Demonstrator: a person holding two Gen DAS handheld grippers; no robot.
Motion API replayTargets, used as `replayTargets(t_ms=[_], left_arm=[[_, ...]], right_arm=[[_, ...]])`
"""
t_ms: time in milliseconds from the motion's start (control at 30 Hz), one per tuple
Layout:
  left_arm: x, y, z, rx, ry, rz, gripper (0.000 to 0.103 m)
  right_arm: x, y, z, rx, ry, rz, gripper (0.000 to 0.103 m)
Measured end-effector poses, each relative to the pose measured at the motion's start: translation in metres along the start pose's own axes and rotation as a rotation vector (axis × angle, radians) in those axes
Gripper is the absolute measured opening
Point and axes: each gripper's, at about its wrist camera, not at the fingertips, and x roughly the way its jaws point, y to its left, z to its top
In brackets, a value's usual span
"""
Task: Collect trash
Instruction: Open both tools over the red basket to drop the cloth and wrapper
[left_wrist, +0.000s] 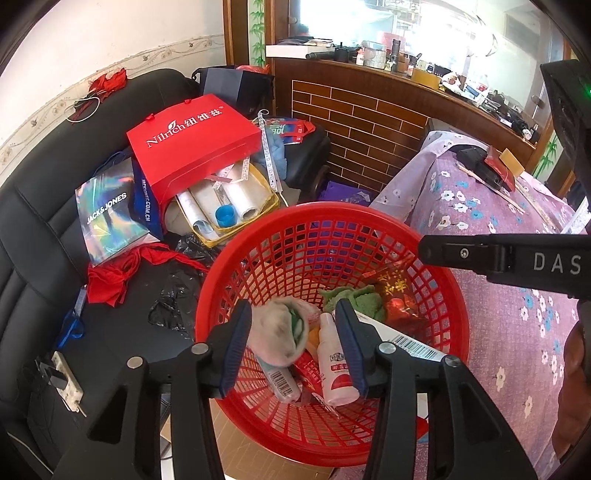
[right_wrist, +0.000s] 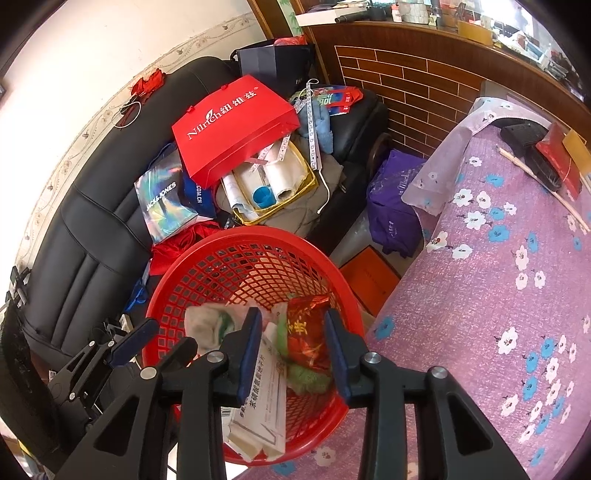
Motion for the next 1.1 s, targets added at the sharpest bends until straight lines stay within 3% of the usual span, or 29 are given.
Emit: replayTargets(t_ms=[133, 300, 367, 533, 800, 900, 1100], left_arm=[[-0.001, 0.000, -0.001, -0.005, -0.002, 0.010, 0.056], [-0.004, 0.002, -0.003, -0.014, -0.017, 0.039, 0.077], [-0.005, 0.003, -0.003, -0.020, -0.018, 0.046, 0.081], [-0.006, 0.009, -0.004, -0.037, -0.017, 0.078, 0.087], [-0.013, 0.015, -0.008, -0.063, -0.061, 0.178, 0.095], [-0.017, 0.018, -0.009, -0.087, -0.082, 0.219, 0.098], [-0.018, 0.027, -0.012, -0.132, -0.068, 0.247, 0.098]], right_arm=[[-0.004, -0.001, 0.000, 0.001, -0.008, -0.008, 0.045], [-0.009, -0.001, -0.001, -0.004, -0.019, -0.026, 0.056], [-0.012, -0.002, -0.001, -0.007, -0.027, -0.038, 0.062], [-0.020, -0.003, -0.002, -0.016, -0.052, -0.080, 0.075], [-0.025, -0.006, -0.007, -0.029, -0.065, -0.147, 0.084], [-0.025, -0.005, -0.010, -0.044, -0.064, -0.174, 0.091], [-0.029, -0.003, -0.017, -0.068, -0.064, -0.195, 0.093]])
